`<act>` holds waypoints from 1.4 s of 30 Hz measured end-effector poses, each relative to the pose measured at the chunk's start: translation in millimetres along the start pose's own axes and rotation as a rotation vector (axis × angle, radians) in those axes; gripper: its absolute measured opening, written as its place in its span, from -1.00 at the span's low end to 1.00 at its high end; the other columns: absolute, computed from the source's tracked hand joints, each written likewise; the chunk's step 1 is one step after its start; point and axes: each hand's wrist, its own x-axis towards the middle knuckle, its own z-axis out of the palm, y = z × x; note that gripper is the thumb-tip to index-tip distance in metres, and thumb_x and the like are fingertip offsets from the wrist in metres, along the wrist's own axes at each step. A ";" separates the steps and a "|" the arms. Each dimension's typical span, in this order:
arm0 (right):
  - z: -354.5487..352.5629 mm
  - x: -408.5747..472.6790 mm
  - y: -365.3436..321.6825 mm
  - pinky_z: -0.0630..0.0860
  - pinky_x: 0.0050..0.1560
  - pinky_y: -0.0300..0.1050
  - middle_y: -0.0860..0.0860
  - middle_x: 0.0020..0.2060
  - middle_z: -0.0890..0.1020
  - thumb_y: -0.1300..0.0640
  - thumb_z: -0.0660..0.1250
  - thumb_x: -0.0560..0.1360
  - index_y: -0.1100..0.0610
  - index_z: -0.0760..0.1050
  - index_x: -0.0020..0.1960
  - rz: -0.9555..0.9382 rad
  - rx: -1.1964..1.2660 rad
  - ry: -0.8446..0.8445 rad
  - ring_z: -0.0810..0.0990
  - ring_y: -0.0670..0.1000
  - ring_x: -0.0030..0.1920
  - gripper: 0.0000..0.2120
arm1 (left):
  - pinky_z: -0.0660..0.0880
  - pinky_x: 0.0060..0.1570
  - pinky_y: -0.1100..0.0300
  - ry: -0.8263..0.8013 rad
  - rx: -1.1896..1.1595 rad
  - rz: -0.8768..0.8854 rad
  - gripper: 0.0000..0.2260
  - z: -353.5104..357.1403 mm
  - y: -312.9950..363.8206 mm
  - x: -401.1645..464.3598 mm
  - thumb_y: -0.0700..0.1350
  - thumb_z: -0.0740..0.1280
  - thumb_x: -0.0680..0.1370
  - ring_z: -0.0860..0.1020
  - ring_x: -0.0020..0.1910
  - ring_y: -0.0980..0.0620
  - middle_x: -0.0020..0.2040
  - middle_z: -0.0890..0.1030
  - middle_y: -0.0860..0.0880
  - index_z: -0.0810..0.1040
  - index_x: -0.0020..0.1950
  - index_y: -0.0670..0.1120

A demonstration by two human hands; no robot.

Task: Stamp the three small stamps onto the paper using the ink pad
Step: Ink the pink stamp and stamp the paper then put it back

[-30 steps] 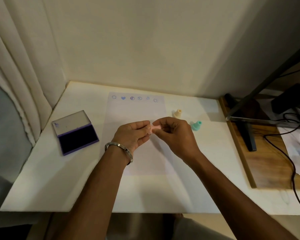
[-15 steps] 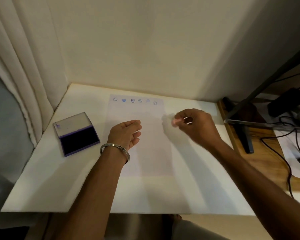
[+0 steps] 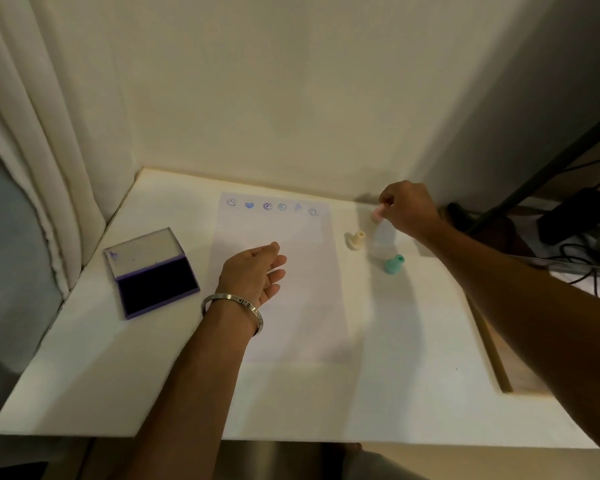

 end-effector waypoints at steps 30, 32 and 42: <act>8.0 -29.1 -3.2 0.55 -0.08 -0.11 0.07 -0.03 0.67 0.04 0.46 0.45 0.10 0.64 0.01 -0.100 -0.092 -0.125 0.58 0.05 -0.08 -0.81 | 0.45 -0.30 0.23 0.015 0.024 -0.043 -0.85 -1.4 0.4 -0.5 0.03 0.36 0.51 0.61 -0.13 0.10 -0.10 0.67 0.05 0.59 0.01 -0.01; 10.8 -26.3 5.0 0.55 -0.09 -0.10 0.08 -0.01 0.67 0.08 0.47 0.45 0.13 0.61 0.00 -0.031 -0.062 -0.055 0.60 0.09 -0.07 -0.82 | 0.45 -0.29 0.23 0.015 0.022 -0.046 -0.83 -0.6 0.5 -0.2 0.03 0.36 0.51 0.61 -0.13 0.10 -0.09 0.67 0.05 0.59 0.03 -0.01; 27.0 -13.7 12.3 0.41 -0.29 -0.13 0.15 -0.21 0.56 -0.04 0.27 0.55 0.15 0.32 0.06 0.097 0.094 0.168 0.50 0.10 -0.31 -0.73 | 0.44 -0.30 0.23 0.019 0.023 -0.052 -0.75 1.2 1.0 -0.2 0.04 0.35 0.51 0.60 -0.15 0.10 -0.09 0.67 0.05 0.59 0.13 -0.04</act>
